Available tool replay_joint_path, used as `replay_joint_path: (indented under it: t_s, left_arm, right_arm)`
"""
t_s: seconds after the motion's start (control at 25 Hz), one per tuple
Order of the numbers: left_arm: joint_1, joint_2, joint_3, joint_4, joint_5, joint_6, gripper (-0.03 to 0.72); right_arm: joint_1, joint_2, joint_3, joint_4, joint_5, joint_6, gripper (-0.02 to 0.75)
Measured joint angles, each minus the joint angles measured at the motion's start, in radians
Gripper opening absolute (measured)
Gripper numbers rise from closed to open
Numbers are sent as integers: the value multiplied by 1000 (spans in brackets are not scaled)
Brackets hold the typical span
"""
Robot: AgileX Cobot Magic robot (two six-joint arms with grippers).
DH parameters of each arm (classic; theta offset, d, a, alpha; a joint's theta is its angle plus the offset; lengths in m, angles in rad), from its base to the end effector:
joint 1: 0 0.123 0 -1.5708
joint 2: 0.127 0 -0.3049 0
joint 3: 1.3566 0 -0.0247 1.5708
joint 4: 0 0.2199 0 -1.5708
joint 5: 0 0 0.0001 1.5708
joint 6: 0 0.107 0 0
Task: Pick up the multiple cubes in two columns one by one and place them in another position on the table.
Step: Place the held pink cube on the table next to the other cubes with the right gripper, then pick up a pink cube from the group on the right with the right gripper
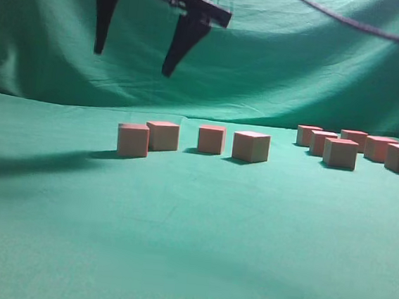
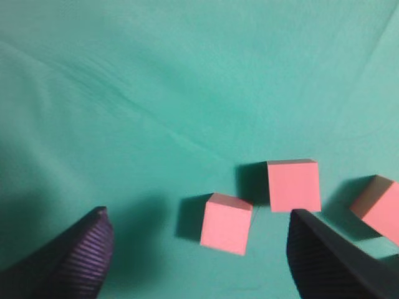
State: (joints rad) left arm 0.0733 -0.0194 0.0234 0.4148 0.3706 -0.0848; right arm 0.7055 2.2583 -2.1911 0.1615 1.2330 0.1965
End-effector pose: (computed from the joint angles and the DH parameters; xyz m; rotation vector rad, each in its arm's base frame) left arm 0.0151 0.0168 0.1715 0.1093 1.8416 0.3992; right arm 0.3537 0.3226 0.2624 -0.6836 2.7754 0.4341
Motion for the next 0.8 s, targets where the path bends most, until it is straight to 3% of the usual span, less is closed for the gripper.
replay_joint_path:
  t_s: [0.24,0.44,0.8]
  left_arm:
    - [0,0,0,0,0,0,0]
    - [0,0,0,0,0,0,0]
    - [0,0,0,0,0,0,0]
  right_arm:
    - [0,-152,-9,-19,21,-88,505]
    - [0,-352,15,-146,26,-105,505]
    - [0,-642,334,-311,30,-47,505]
